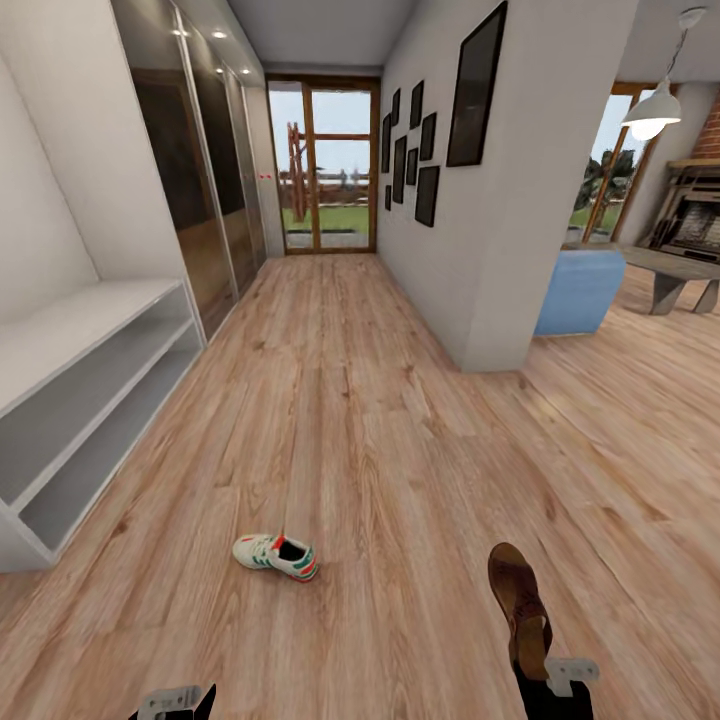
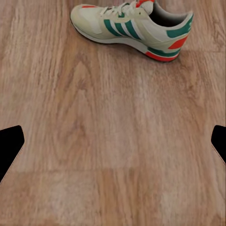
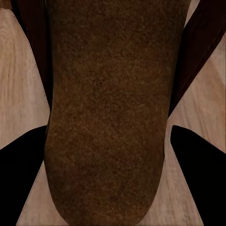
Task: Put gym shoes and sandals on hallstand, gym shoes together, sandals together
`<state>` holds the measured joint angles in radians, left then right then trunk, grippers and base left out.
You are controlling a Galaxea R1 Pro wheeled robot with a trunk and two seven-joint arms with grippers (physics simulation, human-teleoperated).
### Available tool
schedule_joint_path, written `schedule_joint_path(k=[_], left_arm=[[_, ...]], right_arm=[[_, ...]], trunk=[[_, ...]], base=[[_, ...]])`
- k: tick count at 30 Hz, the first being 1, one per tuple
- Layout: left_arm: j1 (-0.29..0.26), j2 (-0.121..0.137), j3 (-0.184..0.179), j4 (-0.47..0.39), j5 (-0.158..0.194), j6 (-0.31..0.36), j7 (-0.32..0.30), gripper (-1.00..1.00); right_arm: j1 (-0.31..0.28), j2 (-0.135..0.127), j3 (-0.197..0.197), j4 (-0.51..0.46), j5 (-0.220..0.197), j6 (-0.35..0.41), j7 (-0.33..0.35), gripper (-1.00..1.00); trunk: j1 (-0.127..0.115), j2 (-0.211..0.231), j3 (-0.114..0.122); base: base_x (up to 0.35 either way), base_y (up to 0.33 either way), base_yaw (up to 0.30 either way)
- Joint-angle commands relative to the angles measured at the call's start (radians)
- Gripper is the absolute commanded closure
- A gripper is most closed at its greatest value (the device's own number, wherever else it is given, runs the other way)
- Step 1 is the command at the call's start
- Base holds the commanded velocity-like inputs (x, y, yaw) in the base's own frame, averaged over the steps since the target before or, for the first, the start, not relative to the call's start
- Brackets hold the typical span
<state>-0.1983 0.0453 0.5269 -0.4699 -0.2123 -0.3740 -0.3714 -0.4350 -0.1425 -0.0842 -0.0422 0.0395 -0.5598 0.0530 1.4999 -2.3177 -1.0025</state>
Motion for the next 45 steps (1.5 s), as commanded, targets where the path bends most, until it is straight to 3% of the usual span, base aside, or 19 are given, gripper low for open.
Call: schedule_joint_path(k=[1, 22, 45], left_arm=[[-0.001, -0.001, 0.008, 0.001, -0.010, -0.005, -0.006, -1.00], [-0.001, -0.001, 0.008, 0.001, -0.010, -0.005, -0.006, -1.00], [-0.001, -0.001, 0.008, 0.001, -0.010, -0.005, -0.006, -1.00]], right_arm=[[-0.001, 0.000, -0.009, 0.001, 0.004, -0.003, 0.005, 1.00], [-0.001, 0.000, -0.009, 0.001, 0.003, -0.003, 0.005, 1.00], [-0.001, 0.000, -0.009, 0.001, 0.003, -0.003, 0.005, 1.00]], trunk=[[0.000, 0.000, -0.001], [0.000, 0.000, -0.001], [0.000, 0.000, -0.001]], base=[[0.339, 0.000, 0.000], [0.338, -0.012, 0.000], [0.271, -0.162, 0.000]])
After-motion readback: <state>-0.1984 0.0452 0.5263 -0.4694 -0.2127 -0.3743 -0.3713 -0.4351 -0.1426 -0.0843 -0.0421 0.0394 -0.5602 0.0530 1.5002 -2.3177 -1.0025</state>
